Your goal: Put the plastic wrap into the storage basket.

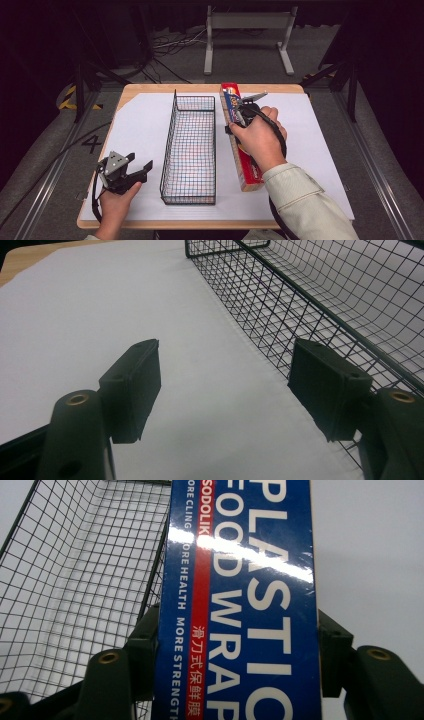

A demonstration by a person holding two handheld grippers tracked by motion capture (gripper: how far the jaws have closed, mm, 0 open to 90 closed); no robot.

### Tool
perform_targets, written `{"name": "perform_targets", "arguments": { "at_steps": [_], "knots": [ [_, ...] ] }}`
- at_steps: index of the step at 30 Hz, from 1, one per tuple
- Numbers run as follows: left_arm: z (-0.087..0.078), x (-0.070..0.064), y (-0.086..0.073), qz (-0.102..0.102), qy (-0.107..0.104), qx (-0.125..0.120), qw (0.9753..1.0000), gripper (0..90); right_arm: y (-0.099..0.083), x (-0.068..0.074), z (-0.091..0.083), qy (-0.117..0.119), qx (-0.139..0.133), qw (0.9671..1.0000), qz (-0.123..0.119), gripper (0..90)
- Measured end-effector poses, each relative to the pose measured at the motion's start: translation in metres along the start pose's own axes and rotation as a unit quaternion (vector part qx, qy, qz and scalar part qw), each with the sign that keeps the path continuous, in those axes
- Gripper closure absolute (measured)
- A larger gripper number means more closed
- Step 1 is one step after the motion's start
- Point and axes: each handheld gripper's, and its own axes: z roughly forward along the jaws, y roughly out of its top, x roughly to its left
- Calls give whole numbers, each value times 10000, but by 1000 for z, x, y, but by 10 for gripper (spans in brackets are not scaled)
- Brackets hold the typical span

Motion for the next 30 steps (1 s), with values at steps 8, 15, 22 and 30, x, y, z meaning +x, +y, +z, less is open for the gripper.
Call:
{"name": "perform_targets", "arguments": {
  "at_steps": [8, 15, 22, 30],
  "knots": [
    [0, 1, 0, -10, 10, -22, 10000, 294, 5, 16, 2, -128, 33, 9998, 171, 398],
    [0, 1, 0, -7, 21, -35, 10000, 294, 10, 35, 3, -102, 19, 9997, 239, 398],
    [-1, 1, -1, -11, 44, -45, 10000, 295, 8, 53, 9, -89, -11, 9999, 122, 398],
    [-3, 2, -2, 15, 97, -29, 9999, 295, 8, 67, 14, -20, 0, 9999, 108, 398]
  ]
}}
